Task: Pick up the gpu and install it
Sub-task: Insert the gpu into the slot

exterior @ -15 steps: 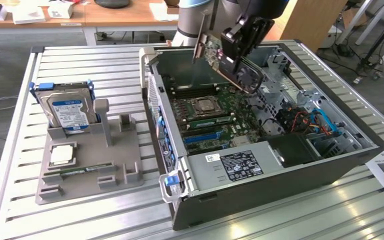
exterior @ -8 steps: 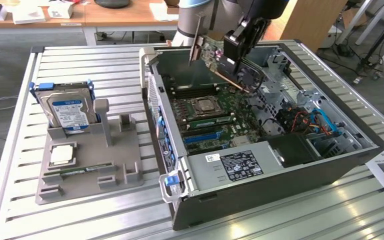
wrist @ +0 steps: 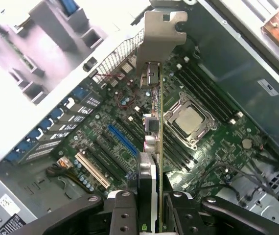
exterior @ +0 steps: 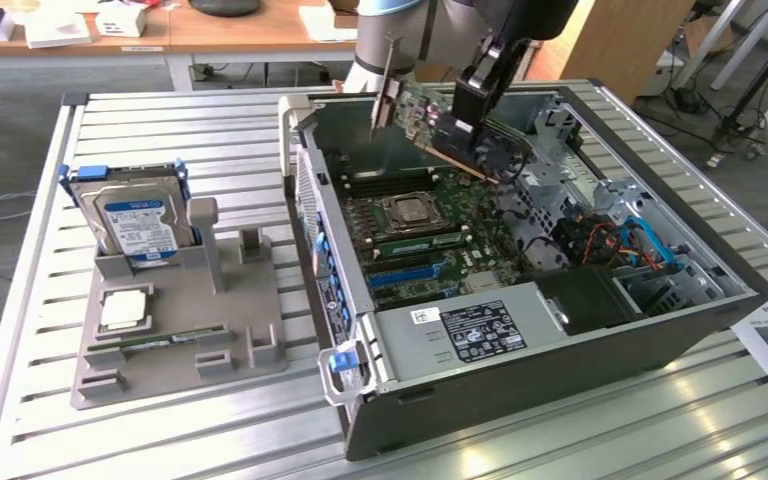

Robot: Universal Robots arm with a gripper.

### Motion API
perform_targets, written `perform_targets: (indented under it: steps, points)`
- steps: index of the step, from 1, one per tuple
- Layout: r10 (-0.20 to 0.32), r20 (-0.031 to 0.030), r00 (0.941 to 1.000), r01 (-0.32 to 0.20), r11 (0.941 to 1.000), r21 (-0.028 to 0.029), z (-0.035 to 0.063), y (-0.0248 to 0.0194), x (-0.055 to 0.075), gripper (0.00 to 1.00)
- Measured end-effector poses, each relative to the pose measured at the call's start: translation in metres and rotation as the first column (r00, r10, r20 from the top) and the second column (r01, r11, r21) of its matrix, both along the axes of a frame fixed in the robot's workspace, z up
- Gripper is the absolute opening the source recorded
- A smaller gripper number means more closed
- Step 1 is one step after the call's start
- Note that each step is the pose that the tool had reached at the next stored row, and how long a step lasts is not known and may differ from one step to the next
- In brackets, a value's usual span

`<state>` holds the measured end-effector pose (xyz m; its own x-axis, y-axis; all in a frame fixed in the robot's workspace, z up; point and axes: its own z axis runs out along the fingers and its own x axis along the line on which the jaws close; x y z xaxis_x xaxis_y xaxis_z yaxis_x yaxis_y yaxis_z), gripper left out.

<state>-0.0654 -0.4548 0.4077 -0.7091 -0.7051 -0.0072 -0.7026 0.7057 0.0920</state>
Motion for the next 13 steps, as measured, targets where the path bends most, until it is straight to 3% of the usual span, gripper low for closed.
perform_targets:
  steps: [6, 10, 13]
  points:
    - [0.109, 0.0, 0.9941, -0.109, 0.9941, 0.0, -0.0011, 0.0, 0.0, 0.28]
    - [0.181, 0.0001, 0.9834, -0.181, 0.9834, 0.0001, -0.0019, 0.0, 0.0, 0.28]
    - [0.235, 0.0001, 0.9719, -0.235, 0.9719, 0.0001, -0.0025, 0.0, 0.0, 0.28]
